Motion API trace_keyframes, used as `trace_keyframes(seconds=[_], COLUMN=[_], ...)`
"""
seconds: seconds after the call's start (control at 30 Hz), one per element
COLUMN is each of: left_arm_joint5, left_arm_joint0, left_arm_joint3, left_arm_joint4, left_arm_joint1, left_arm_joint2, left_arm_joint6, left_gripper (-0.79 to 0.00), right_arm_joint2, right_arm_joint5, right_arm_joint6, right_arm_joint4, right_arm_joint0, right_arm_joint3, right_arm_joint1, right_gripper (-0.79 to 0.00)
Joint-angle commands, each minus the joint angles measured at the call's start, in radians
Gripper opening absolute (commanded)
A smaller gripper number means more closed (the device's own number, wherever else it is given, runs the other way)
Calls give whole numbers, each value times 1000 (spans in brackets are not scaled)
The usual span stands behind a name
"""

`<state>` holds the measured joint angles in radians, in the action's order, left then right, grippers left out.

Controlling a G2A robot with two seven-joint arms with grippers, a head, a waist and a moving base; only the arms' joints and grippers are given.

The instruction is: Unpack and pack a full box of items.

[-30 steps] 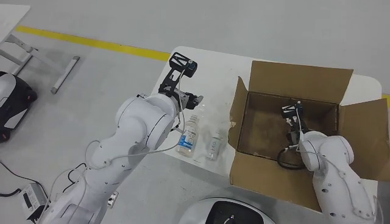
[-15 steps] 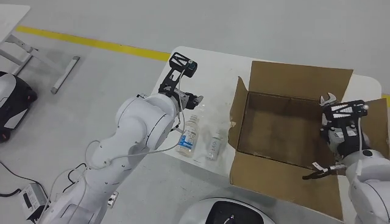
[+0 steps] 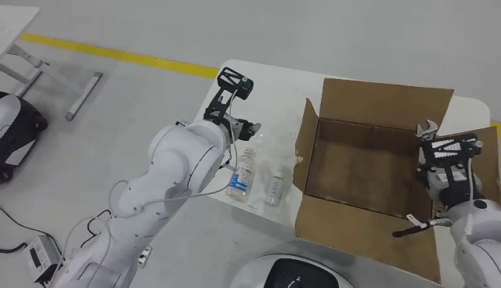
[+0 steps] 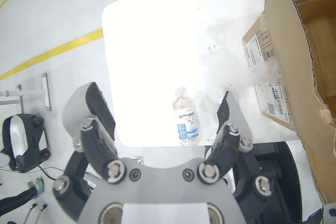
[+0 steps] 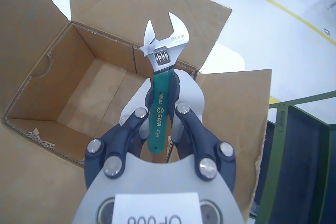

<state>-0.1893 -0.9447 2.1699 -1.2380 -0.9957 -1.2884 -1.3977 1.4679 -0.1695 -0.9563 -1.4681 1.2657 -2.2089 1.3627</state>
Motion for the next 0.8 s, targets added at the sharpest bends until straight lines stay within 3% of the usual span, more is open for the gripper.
trace_keyframes(seconds=[0.0, 0.27, 0.77], left_arm_joint5=[0, 0, 0], left_arm_joint0=[0, 0, 0], left_arm_joint3=[0, 0, 0], left_arm_joint4=[0, 0, 0], left_arm_joint1=[0, 0, 0], left_arm_joint2=[0, 0, 0], left_arm_joint6=[0, 0, 0], left_gripper=[0, 0, 0], right_arm_joint2=[31, 206, 485], right_arm_joint5=[20, 98, 83], right_arm_joint6=[24, 89, 153], right_arm_joint4=[22, 231, 423], right_arm_joint0=[11, 65, 180], right_arm_joint3=[-24, -137, -141], right_arm_joint1=[-1, -4, -21], right_gripper=[-785, -785, -785])
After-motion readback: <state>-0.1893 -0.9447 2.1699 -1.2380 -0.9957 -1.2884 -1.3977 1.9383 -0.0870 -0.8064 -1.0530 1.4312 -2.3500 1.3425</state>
